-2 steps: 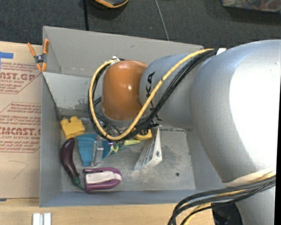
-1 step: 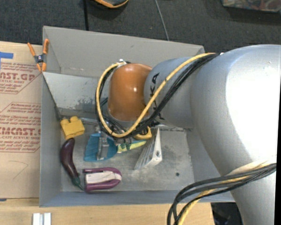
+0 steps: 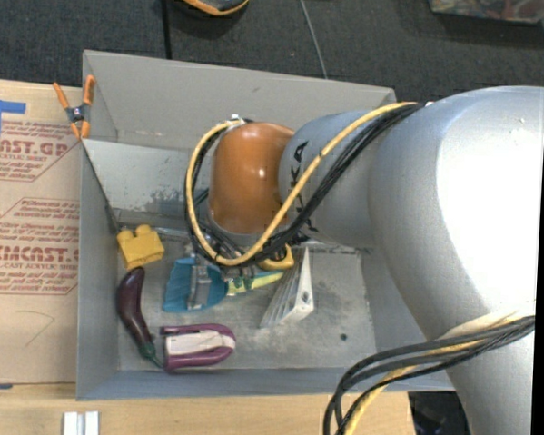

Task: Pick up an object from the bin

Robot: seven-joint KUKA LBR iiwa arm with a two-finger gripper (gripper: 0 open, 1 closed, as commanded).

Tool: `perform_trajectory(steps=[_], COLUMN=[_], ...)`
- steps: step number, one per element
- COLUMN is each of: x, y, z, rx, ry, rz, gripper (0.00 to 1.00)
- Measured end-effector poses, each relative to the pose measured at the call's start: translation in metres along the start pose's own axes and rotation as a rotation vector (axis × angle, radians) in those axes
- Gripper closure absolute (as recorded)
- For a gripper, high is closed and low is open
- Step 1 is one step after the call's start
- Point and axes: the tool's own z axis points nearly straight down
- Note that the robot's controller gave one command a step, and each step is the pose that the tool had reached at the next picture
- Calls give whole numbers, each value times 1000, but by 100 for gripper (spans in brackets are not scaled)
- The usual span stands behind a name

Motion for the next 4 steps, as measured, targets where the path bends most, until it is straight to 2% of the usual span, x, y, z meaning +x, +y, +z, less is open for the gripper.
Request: perform_trajectory(steps=[1, 2, 3, 4], x=[3, -3, 3, -6], y=[2, 16, 27, 31], z=[-48, -66, -84, -72], rx=[2, -2, 3, -5], ry=[8, -12, 15, -18], rz=[-17, 9, 52, 85], gripper=[100, 100, 100, 100])
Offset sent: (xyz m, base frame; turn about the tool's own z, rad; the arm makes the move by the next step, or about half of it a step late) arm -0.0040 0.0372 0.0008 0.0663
